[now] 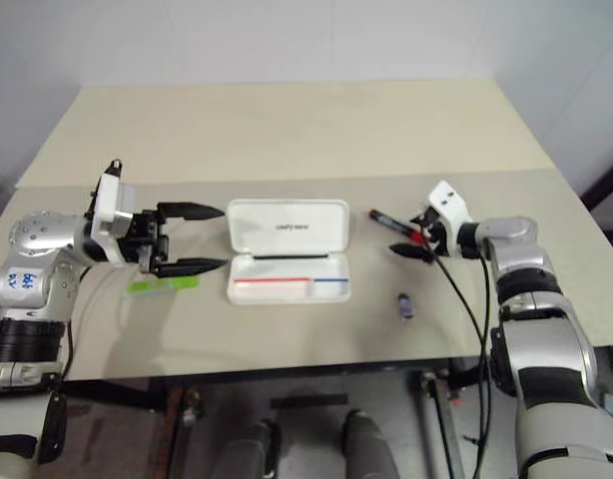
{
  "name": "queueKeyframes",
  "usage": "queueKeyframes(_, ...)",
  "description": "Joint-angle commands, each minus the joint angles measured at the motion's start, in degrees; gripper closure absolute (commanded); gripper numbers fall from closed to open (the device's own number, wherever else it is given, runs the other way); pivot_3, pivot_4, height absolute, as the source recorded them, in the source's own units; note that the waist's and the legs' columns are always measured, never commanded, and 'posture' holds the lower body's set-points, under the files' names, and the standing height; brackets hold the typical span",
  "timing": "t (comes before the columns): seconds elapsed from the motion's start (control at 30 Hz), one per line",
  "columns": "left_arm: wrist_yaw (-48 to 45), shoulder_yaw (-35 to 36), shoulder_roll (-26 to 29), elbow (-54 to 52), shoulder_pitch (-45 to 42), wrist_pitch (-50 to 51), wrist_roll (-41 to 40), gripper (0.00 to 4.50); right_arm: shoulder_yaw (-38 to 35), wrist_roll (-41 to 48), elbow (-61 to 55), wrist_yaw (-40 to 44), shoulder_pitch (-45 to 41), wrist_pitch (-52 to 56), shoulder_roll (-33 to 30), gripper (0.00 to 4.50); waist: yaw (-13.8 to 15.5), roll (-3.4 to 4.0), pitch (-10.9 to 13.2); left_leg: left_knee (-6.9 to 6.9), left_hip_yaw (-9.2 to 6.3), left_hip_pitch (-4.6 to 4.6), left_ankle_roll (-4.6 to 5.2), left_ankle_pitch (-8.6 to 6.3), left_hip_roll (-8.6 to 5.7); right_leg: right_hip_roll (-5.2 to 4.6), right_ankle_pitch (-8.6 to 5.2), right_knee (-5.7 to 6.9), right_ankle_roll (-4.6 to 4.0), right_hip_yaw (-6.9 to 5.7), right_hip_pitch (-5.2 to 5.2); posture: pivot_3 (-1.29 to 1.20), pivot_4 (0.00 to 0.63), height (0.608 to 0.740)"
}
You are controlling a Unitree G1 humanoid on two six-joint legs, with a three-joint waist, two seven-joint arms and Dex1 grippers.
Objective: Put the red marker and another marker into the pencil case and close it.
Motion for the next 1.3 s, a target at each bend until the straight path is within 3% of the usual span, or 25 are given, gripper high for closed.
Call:
queueKeyframes(0.03, 0.98, 2.00, 1.14, -3.71, 0.53, 0.41, -1.18, 0.42, -1.93, -0.76, 1.96, -3.99, -2.80, -0.30, 0.46, 0.00, -0.02, 0.00, 0.00, 0.01, 0.01, 0.00, 0.00, 0.00, 0.00, 0.00, 0.00, 0.00, 0.00, 0.00, 0.00, 0.00, 0.150, 0.740)
queueKeyframes(0.13, 1.45, 2.14, 1.07, -4.62, 1.02, 0.71, -1.16, 0.42, -2.28, -1.84, 3.29, -6.51, -3.46, 0.90, 1.06, 0.00, -0.07, 0.01, 0.00, 0.03, 0.01, 0.01, -0.01, 0.00, -0.01, 0.00, 0.00, -0.04, 0.00, 0.01, 0.00, 0.00, 0.150, 0.740)
queueKeyframes(0.23, 1.66, 2.20, 1.13, -5.25, 1.45, 0.85, -1.07, 0.37, -2.20, -2.33, 4.08, -5.19, -3.67, 3.24, 1.71, 0.63, -0.21, 0.01, 0.00, 0.03, 0.01, 0.02, -0.02, 0.01, 0.00, 0.02, 0.00, -0.05, -0.01, 0.01, 0.00, 0.00, 0.150, 0.740)
queueKeyframes(0.53, 1.22, 1.54, 0.76, -4.28, 0.39, 0.23, -0.60, 0.37, -2.03, -2.20, 2.30, 5.13, -4.27, 3.66, 2.96, 3.89, -1.06, 0.01, 0.00, 0.14, 0.00, 0.04, -0.02, 0.01, -0.01, 0.03, 0.00, 0.09, 0.00, 0.01, 0.01, 0.00, 0.150, 0.740)
queueKeyframes(0.7, 0.74, 0.49, -0.30, -3.47, -0.67, -0.30, -0.32, 0.37, -2.58, -2.02, 0.93, 5.57, -3.95, 1.77, 2.98, 3.90, -1.25, 0.01, 0.00, 0.12, 0.00, 0.04, -0.02, 0.01, 0.00, 0.03, 0.00, 0.18, 0.01, 0.02, 0.01, 0.00, 0.150, 0.740)
queueKeyframes(1.0, 0.28, -0.75, -1.98, -2.68, -0.70, -1.18, -0.04, 0.37, -4.05, -2.83, -3.04, -6.50, -4.18, -0.72, -2.30, 3.90, -0.93, 0.06, 0.03, 0.10, -0.01, 0.01, -0.03, 0.01, -0.02, 0.00, 0.00, 0.16, 0.01, 0.02, -0.01, 0.00, 0.150, 0.740)
queueKeyframes(1.13, -0.48, -0.75, -2.03, -1.71, 0.01, -1.92, 0.13, 0.37, -4.68, -2.19, -10.50, -4.61, -1.78, 3.07, -6.65, 3.90, -0.97, 0.06, 0.04, 0.07, 0.01, 0.00, -0.02, 0.01, -0.02, 0.00, 0.00, 0.13, 0.01, 0.03, -0.01, 0.00, 0.150, 0.740)
queueKeyframes(1.3, -0.73, -0.31, -1.79, -0.77, 0.70, -2.74, 0.17, 0.37, -5.92, 1.90, -29.66, -0.71, 5.76, 13.76, -9.05, 3.90, -1.04, 0.07, 0.04, 0.07, 0.01, 0.01, -0.02, 0.01, 0.00, 0.03, -0.01, 0.13, 0.02, 0.04, -0.01, 0.00, 0.150, 0.740)
